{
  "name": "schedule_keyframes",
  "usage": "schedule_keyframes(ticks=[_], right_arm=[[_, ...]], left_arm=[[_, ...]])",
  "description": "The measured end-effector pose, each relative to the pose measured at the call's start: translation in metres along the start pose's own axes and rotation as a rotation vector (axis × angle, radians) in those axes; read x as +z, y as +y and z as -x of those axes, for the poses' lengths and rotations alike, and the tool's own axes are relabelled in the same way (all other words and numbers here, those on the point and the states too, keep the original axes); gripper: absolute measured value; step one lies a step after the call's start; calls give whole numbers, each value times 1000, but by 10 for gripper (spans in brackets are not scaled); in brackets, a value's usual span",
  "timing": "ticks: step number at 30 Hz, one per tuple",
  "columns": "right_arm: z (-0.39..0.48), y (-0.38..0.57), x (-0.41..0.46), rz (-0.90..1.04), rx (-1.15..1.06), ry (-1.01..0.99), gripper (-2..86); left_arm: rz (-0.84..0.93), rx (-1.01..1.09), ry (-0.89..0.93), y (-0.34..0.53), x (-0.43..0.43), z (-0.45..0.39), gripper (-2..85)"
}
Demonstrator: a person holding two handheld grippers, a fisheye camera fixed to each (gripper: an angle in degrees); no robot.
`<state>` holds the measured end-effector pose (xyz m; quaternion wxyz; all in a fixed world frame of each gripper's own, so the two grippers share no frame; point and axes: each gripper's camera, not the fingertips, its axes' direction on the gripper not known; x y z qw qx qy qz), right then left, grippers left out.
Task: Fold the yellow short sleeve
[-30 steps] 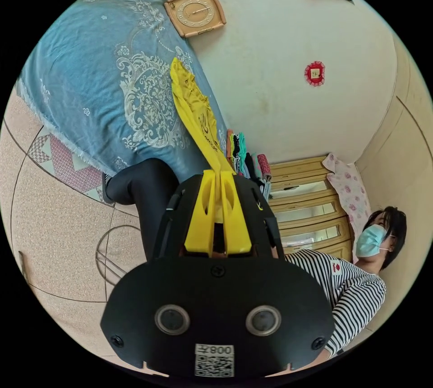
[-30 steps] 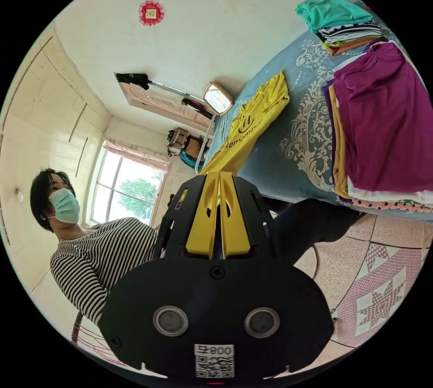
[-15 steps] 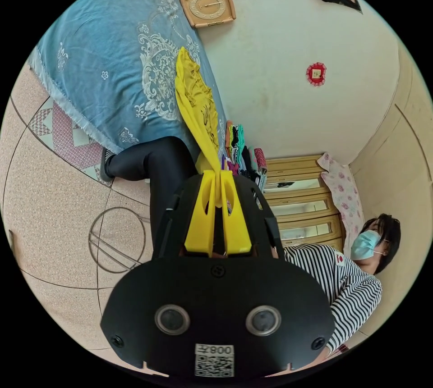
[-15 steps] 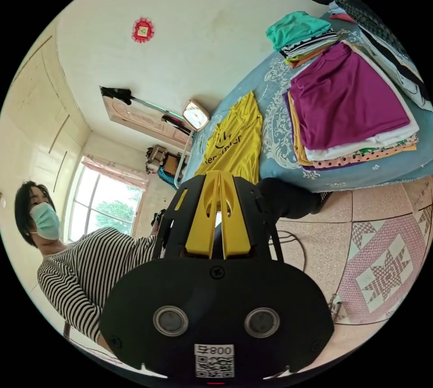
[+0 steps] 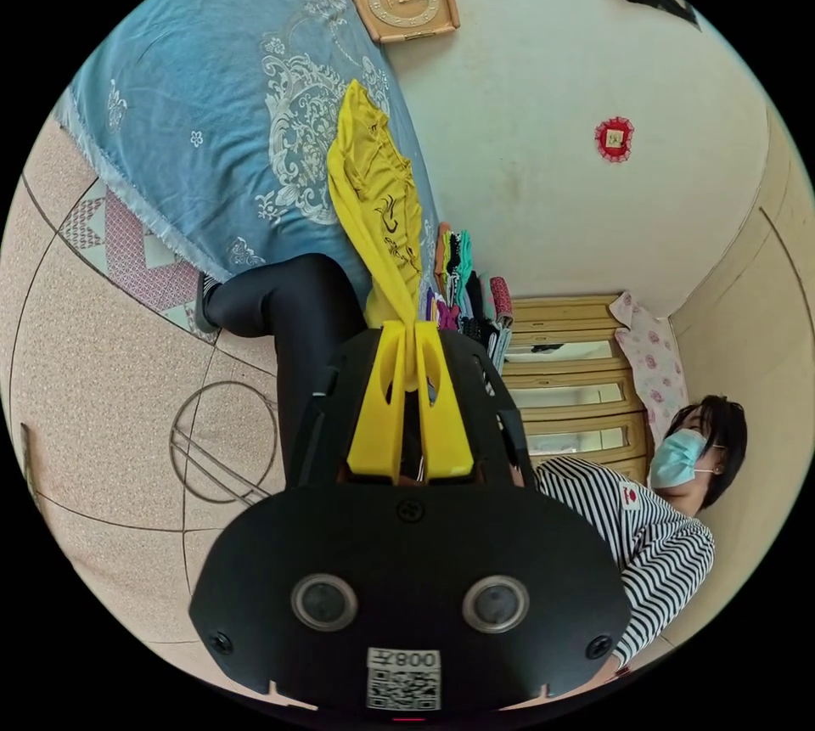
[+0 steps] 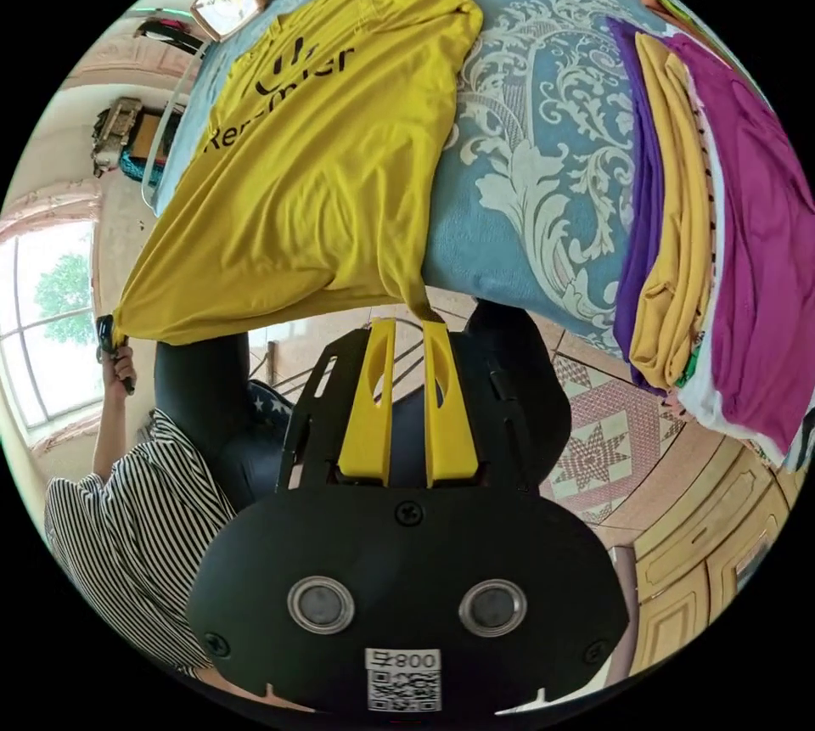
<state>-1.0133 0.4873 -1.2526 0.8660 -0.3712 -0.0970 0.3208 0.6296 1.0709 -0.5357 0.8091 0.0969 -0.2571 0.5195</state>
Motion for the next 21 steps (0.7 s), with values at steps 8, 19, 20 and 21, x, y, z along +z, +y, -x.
schedule_keyframes(ticks=[8,19,20,21], right_arm=[[9,-44,38,105,36,-12,76],[25,-83,60,163,26,87,10],[24,-82,57,161,26,66,7],[22,-78,51,137,20,42,6]], left_arm=[[-4,-36,-13,0,2,-2,19],[-11,-49,-17,2,4,-5,19],[-11,-50,-16,2,4,-5,19],[-13,-49,-14,3,4,-6,19]])
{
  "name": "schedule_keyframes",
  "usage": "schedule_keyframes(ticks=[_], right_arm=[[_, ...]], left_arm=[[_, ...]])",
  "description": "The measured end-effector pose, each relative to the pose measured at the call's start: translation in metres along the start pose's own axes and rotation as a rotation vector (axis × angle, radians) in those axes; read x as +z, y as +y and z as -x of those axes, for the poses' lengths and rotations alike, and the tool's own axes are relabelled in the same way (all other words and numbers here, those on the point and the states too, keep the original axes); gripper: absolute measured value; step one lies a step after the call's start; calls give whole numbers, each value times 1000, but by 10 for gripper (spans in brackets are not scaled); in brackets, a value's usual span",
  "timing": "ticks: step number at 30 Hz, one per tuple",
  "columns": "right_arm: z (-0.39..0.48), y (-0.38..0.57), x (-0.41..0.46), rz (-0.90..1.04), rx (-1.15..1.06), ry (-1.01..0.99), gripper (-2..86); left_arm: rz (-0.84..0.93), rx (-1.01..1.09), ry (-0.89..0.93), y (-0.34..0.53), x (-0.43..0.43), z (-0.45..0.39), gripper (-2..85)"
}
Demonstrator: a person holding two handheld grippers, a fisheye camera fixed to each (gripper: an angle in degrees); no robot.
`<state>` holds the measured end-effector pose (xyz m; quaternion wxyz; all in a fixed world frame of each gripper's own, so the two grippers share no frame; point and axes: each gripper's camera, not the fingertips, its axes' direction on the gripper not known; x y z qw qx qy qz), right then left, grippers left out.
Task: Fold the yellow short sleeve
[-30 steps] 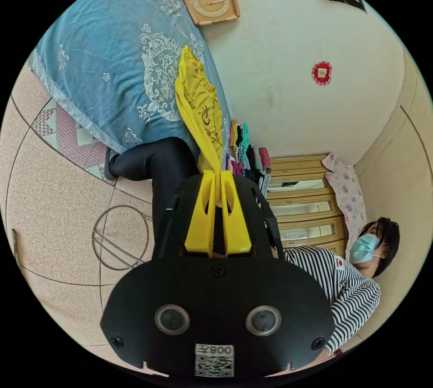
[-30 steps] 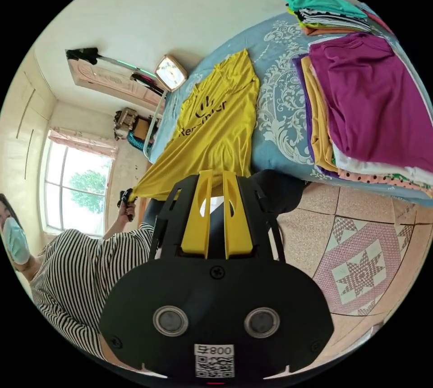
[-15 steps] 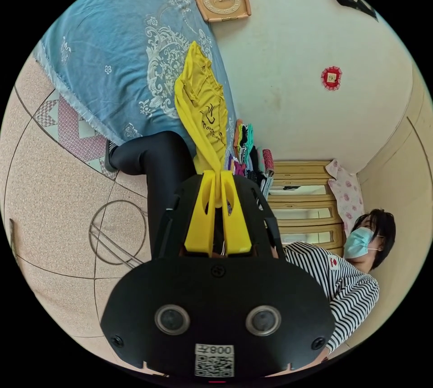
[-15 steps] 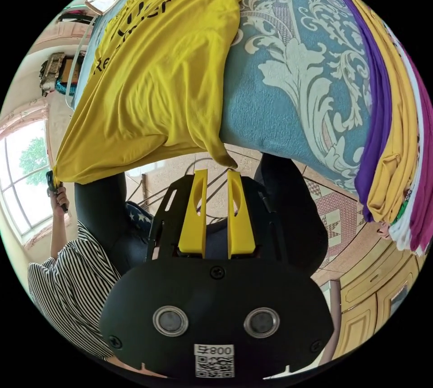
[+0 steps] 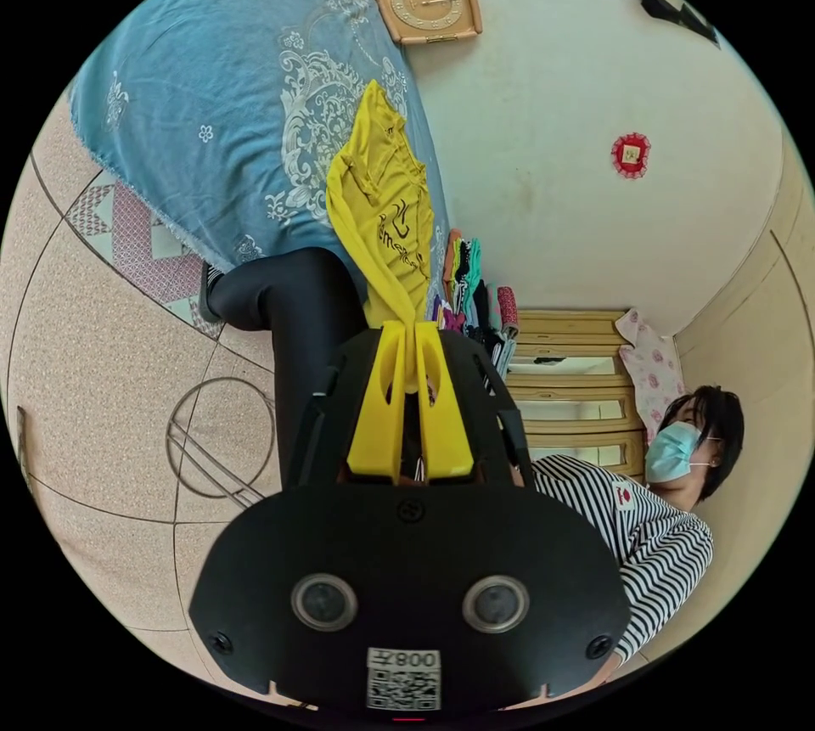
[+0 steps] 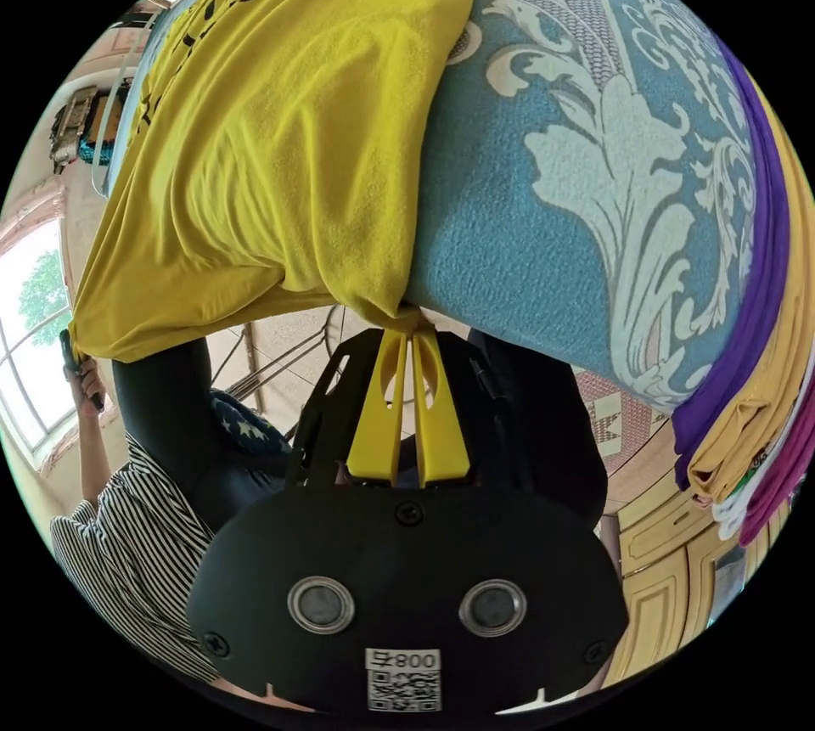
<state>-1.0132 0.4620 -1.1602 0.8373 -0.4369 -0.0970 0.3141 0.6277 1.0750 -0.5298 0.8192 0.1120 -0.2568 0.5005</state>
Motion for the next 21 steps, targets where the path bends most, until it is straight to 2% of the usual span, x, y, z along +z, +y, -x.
schedule_keyframes(ticks=[4,11,16,18,21], right_arm=[[-4,27,-30,-81,-75,-97,5],[-22,115,-149,-289,-252,-343,2],[-8,139,-198,-256,-299,-166,1],[-19,129,-181,-200,-256,-126,1],[-51,112,-129,-113,-167,-171,2]], left_arm=[[6,17,18,2,-1,-4,19],[7,79,78,-1,-5,-20,19],[33,124,83,-3,-1,-30,20],[28,113,86,-1,1,-25,20],[16,69,90,3,5,-10,20]])
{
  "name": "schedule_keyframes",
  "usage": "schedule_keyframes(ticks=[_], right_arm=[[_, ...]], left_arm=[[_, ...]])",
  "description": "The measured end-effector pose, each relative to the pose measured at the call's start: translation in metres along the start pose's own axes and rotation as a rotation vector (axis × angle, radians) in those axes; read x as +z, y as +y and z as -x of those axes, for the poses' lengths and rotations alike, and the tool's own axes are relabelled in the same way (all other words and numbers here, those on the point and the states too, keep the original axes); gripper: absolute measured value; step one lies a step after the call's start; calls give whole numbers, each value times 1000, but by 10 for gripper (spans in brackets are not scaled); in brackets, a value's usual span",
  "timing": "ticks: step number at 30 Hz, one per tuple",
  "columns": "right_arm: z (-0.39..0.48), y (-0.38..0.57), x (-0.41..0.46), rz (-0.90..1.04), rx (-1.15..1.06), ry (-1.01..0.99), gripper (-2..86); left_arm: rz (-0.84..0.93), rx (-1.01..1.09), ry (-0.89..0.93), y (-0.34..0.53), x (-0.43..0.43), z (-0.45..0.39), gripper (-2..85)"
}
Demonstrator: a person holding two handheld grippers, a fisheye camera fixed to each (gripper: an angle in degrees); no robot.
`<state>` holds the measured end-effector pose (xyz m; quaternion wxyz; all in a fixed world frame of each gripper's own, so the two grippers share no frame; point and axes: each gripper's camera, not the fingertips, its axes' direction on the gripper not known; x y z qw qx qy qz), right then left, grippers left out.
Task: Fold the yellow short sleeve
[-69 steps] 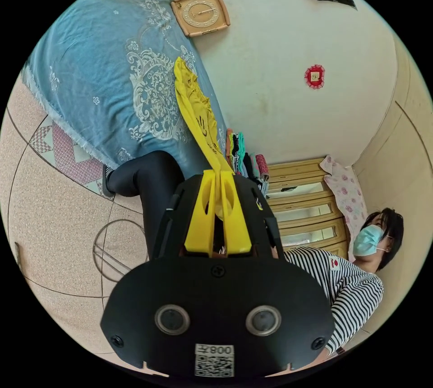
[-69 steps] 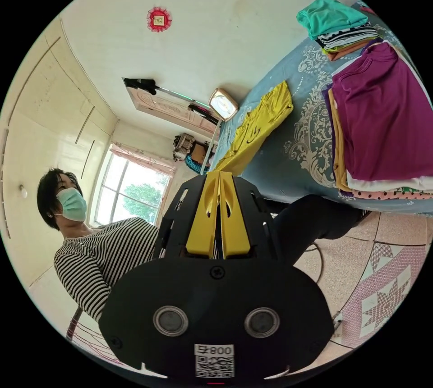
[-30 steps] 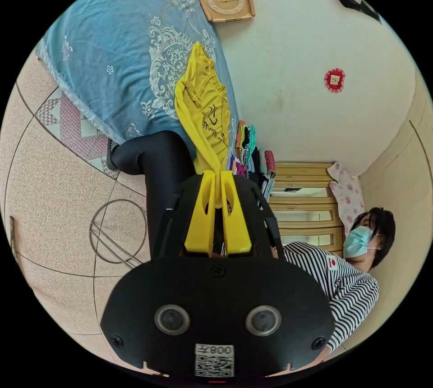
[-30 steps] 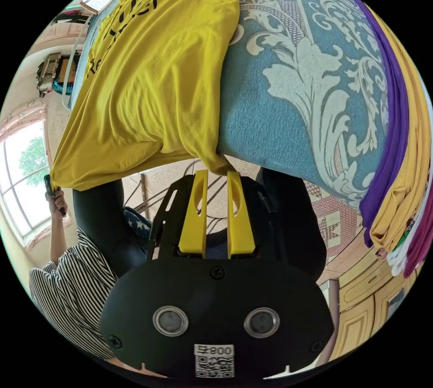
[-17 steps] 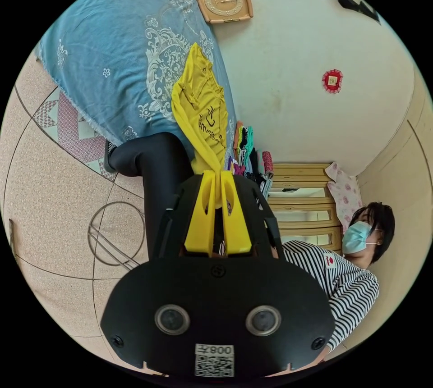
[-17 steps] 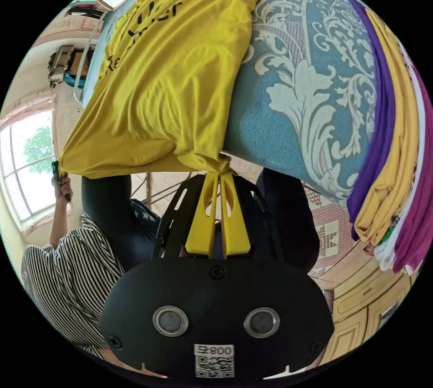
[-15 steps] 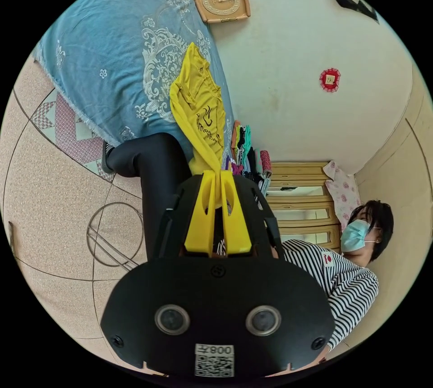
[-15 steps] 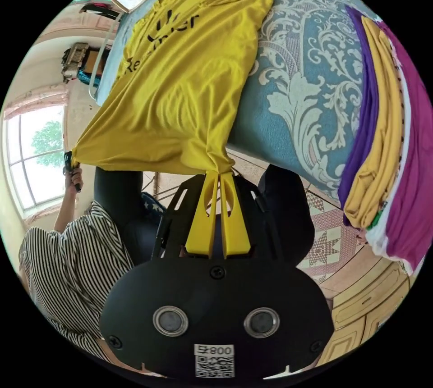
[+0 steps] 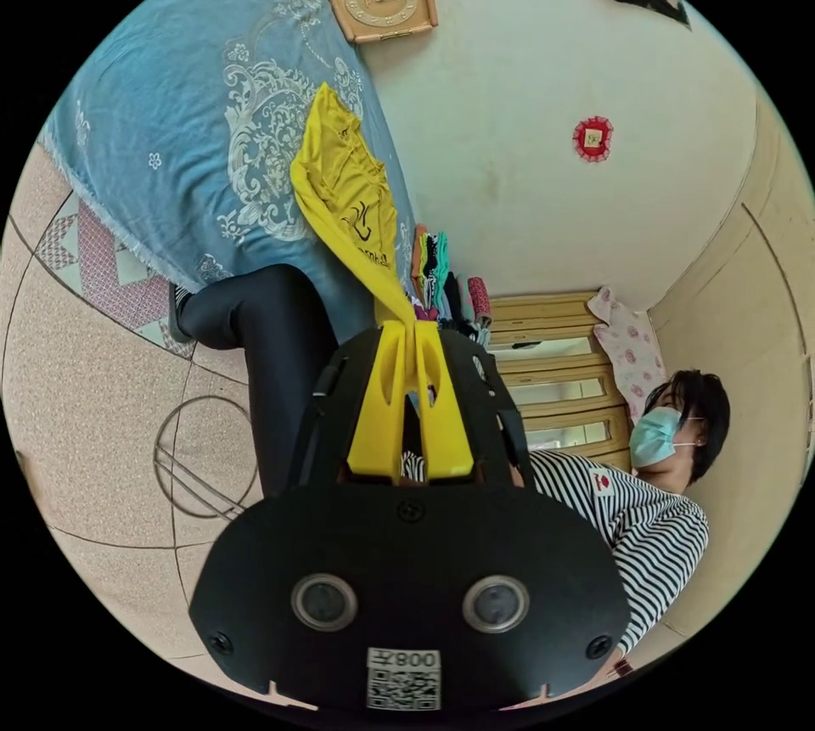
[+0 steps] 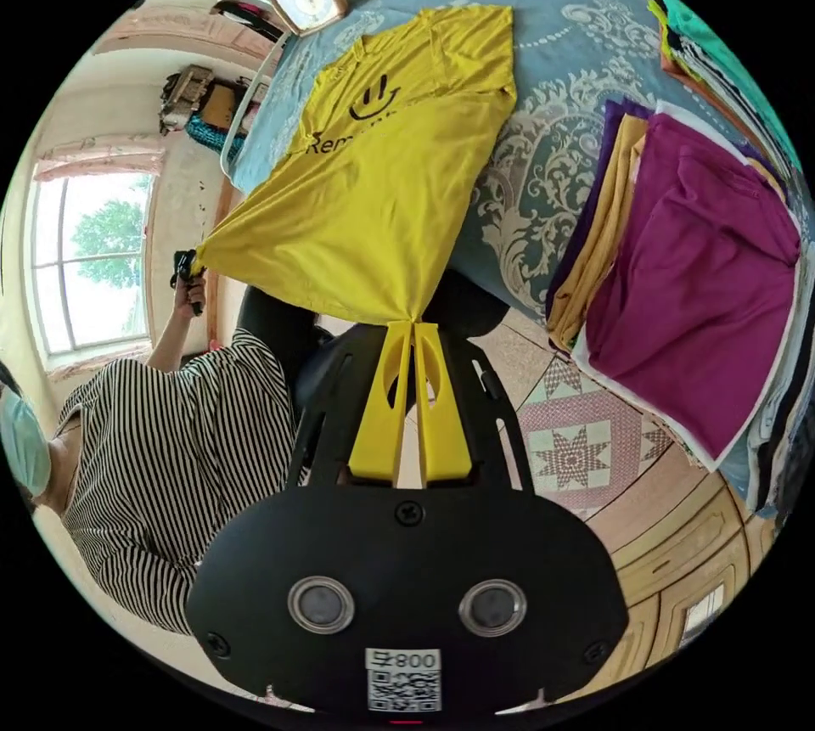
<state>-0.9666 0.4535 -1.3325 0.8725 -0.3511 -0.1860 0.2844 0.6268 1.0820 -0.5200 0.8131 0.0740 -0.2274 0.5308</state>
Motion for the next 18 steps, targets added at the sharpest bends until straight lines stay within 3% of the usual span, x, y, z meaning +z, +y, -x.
schedule_keyframes(ticks=[4,6,9,18], right_arm=[[-52,14,40,-32,171,-59,7],[-72,36,38,-157,208,-153,14],[-89,67,35,-294,236,-203,36],[-117,123,64,-449,210,-331,85]], left_arm=[[19,-47,-49,2,5,13,20],[32,-49,-65,1,7,13,20],[32,-54,-76,-1,10,14,20],[47,-92,-111,0,21,25,21]])
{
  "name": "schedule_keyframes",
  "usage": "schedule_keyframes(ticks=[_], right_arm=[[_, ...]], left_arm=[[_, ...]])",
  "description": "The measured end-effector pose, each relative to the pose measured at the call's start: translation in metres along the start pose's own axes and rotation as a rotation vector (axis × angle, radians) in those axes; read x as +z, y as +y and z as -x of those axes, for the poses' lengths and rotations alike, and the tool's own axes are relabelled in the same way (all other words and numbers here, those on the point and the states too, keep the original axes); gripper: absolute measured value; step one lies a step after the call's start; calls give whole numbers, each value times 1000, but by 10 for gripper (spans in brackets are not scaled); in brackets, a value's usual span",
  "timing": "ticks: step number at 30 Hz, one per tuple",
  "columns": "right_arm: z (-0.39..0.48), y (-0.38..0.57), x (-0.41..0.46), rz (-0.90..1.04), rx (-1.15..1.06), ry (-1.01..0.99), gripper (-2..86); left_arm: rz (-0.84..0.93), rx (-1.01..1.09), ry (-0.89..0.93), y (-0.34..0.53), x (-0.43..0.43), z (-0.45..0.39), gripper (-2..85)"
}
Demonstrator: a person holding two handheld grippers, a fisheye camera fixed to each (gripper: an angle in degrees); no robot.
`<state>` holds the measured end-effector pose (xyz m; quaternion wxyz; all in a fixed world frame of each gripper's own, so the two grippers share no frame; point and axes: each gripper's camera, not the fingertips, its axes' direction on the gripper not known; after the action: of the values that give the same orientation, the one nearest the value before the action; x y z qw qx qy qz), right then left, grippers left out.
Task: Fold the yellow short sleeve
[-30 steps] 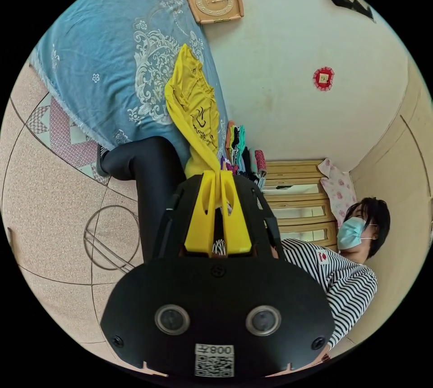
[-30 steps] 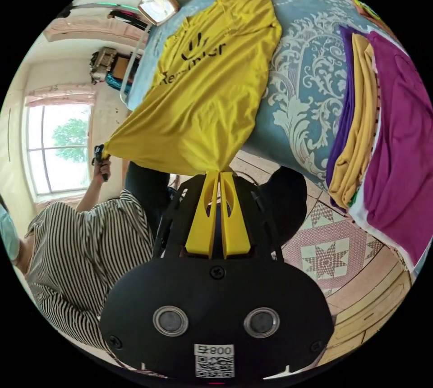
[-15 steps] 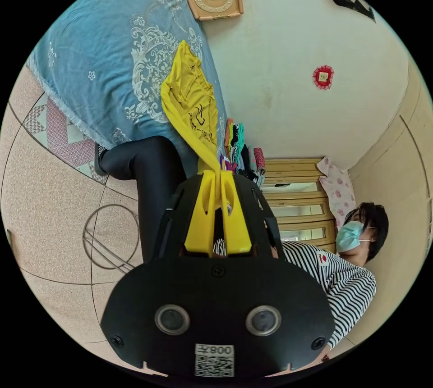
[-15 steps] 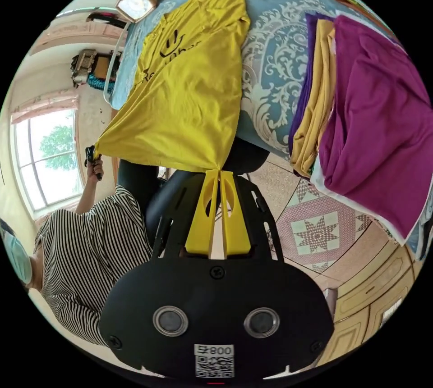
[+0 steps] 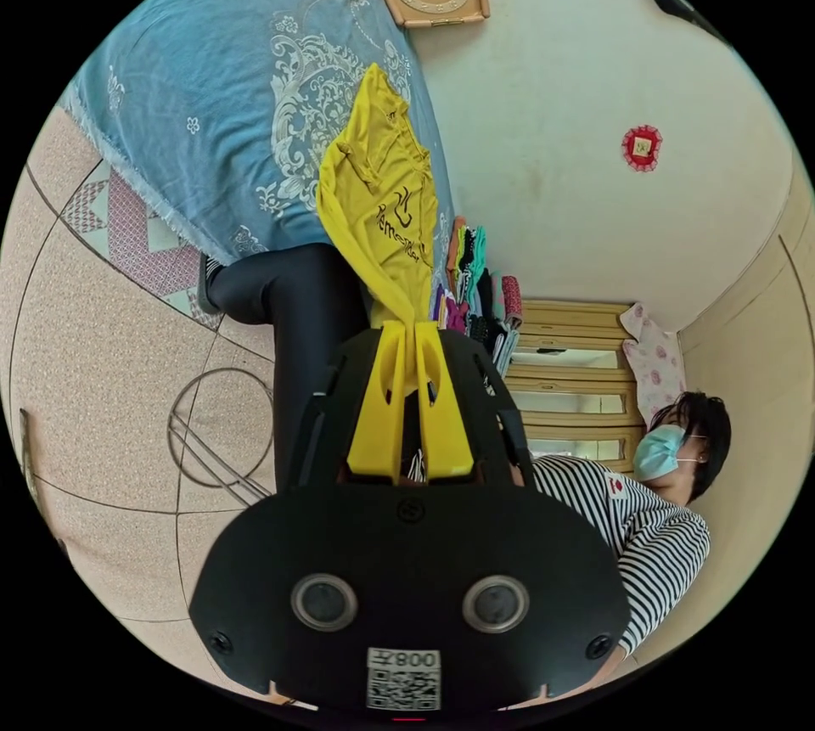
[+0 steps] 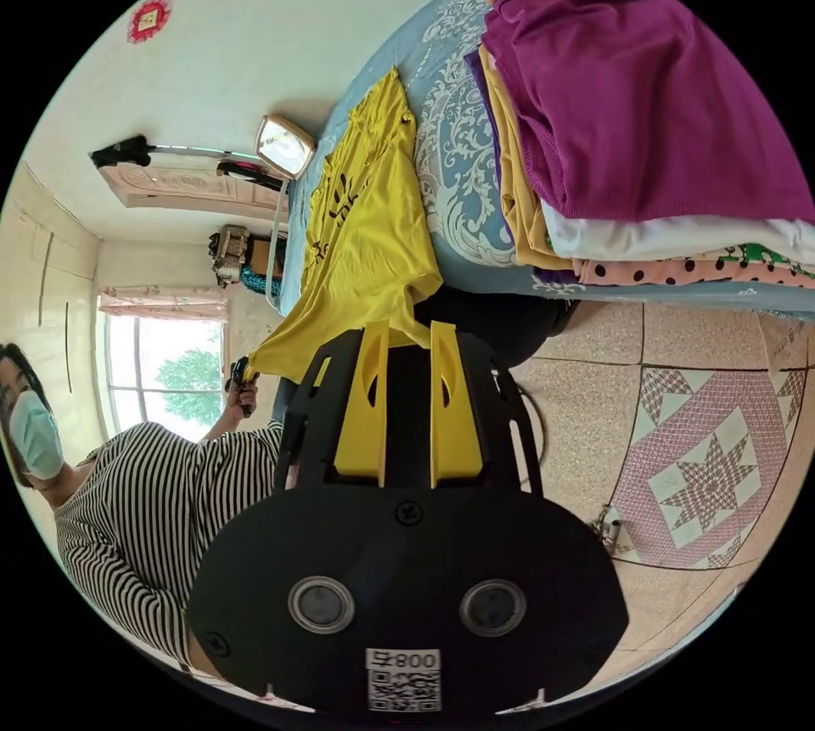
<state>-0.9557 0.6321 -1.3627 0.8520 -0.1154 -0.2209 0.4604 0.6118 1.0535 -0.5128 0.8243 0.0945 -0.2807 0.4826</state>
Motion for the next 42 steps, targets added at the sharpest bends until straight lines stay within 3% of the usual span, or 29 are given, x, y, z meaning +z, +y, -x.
schedule_keyframes(ticks=[5,13,31,42], right_arm=[[-19,4,11,52,-18,55,89],[-47,7,9,32,-6,-65,22],[-33,56,-107,-204,-198,-371,1],[-54,82,-133,-292,-128,-399,1]], left_arm=[[-5,-7,-14,-3,2,7,21],[-8,0,1,-8,15,20,21],[-31,132,87,-7,4,42,20],[-40,24,119,1,16,112,19]])
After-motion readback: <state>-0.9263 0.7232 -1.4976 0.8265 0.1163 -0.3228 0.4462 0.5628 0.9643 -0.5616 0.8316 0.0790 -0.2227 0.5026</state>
